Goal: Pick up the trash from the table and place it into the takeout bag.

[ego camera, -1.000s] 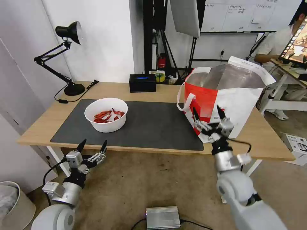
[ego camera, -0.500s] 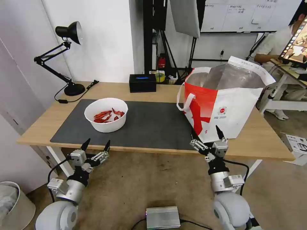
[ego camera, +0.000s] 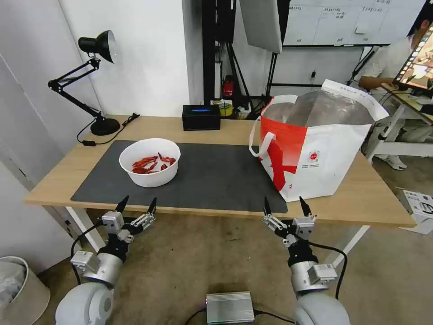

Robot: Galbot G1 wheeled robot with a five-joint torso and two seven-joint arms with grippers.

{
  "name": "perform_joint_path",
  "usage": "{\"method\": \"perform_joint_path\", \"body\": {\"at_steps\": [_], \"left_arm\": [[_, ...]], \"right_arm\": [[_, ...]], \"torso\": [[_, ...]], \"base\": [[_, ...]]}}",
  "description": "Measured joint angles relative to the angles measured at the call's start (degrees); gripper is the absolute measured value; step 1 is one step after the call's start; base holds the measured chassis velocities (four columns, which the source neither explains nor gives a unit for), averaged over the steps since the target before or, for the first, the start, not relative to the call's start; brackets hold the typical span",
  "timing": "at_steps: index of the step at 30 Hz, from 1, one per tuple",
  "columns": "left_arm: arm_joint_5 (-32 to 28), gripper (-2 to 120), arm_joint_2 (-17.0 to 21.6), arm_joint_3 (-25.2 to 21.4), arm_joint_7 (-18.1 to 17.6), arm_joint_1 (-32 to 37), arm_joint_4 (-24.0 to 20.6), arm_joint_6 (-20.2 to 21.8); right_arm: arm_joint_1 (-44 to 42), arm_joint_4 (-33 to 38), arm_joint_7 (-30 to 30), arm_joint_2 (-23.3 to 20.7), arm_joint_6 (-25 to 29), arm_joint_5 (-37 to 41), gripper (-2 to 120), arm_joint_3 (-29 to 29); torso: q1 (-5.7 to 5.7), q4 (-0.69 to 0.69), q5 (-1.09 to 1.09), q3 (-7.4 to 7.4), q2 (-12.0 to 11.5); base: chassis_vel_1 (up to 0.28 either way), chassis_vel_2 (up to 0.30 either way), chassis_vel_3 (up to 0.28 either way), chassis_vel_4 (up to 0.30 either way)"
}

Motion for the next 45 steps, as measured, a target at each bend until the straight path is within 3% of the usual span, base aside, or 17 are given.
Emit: {"method": "perform_joint_path", "body": {"at_steps": [32, 36, 45], "left_arm": [[-0.47, 100, 1.29, 0.21, -0.80, -0.03, -1.67, 0.72], [-2.94, 100, 3.49, -0.45, -2.67, -1.58, -3.67, 3.47], [-11.05, 100, 13.23, 2.33, -12.44, -11.30, -4.18, 13.32]], "right_arm": [[-1.06, -0.06, -0.26, -0.08, 0.22, -3.96, 100, -0.39], [-1.06, -0.08, -0.27, -0.08, 0.24, -3.96, 100, -0.37], [-1.04, -0.10, -0.28, -0.09, 0.28, -3.94, 100, -0.36]], "torso": [[0.00, 0.00, 0.00, 0.00, 0.00], [0.00, 0.00, 0.00, 0.00, -0.01], [0.00, 0.01, -0.02, 0.01, -0.01]], "base": [[0.000, 0.000, 0.000, 0.000], [0.000, 0.000, 0.000, 0.000], [0.000, 0.000, 0.000, 0.000]]}}
